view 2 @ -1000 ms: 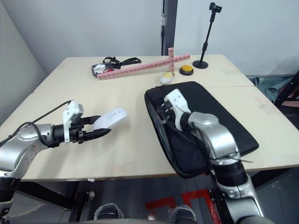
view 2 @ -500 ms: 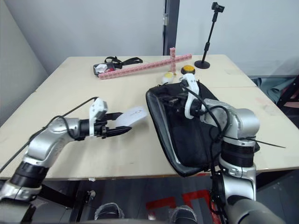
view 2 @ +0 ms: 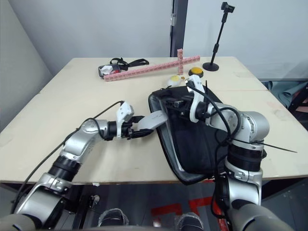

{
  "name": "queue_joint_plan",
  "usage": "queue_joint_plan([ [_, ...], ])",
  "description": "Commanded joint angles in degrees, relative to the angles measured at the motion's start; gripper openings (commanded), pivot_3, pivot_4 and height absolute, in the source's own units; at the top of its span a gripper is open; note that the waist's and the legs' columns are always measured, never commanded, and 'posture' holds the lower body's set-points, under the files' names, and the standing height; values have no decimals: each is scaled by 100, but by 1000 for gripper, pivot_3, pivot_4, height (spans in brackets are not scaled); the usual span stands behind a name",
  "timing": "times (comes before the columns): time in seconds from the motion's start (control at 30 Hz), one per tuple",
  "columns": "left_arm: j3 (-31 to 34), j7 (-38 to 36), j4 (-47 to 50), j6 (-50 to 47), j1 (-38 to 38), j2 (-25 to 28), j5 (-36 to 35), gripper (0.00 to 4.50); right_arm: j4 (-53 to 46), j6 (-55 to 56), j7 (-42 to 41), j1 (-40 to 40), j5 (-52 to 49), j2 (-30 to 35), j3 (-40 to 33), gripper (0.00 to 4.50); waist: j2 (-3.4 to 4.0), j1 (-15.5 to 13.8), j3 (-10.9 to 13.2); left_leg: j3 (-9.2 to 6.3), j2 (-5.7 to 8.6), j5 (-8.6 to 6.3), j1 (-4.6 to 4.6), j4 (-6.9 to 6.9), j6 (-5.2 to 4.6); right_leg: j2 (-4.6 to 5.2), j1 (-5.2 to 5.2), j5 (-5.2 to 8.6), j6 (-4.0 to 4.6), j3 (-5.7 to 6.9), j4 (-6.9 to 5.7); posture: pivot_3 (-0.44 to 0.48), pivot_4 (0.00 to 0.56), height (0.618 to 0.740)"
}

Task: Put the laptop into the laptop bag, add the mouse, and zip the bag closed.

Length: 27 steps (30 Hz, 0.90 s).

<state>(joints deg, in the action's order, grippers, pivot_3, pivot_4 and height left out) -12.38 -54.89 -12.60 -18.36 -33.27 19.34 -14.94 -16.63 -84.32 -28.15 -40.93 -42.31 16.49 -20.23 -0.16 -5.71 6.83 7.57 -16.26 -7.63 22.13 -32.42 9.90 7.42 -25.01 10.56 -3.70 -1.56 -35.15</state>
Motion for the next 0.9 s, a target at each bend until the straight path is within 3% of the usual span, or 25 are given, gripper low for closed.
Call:
queue_joint_plan([
  [0.03, -31, 82, -258, 294, -302, -221, 151, 2804, -246, -11, 21, -279, -419, -63, -203, 24, 0, 10, 0, 0, 0, 0, 0, 0, 0, 0, 0, 0, -1, 0, 0, 0, 150, 740],
  [0.5, -26, 41, -1778, 949, -1055, -1061, 513, 2804, -283, -185, 275, -312, -1045, -73, -316, 24, 0, -43, 0, 1, 0, 17, 9, 6, -25, 0, -2, -2, -3, 1, 11, 0, 150, 740],
  [0.9, -88, -284, -2189, 1081, -1060, -1235, 682, 2804, -191, -76, 581, -345, -1279, -27, -339, 24, 0, -42, 0, 0, 0, 16, 13, 9, -23, 1, -2, -5, -8, 1, 16, 0, 150, 740],
])
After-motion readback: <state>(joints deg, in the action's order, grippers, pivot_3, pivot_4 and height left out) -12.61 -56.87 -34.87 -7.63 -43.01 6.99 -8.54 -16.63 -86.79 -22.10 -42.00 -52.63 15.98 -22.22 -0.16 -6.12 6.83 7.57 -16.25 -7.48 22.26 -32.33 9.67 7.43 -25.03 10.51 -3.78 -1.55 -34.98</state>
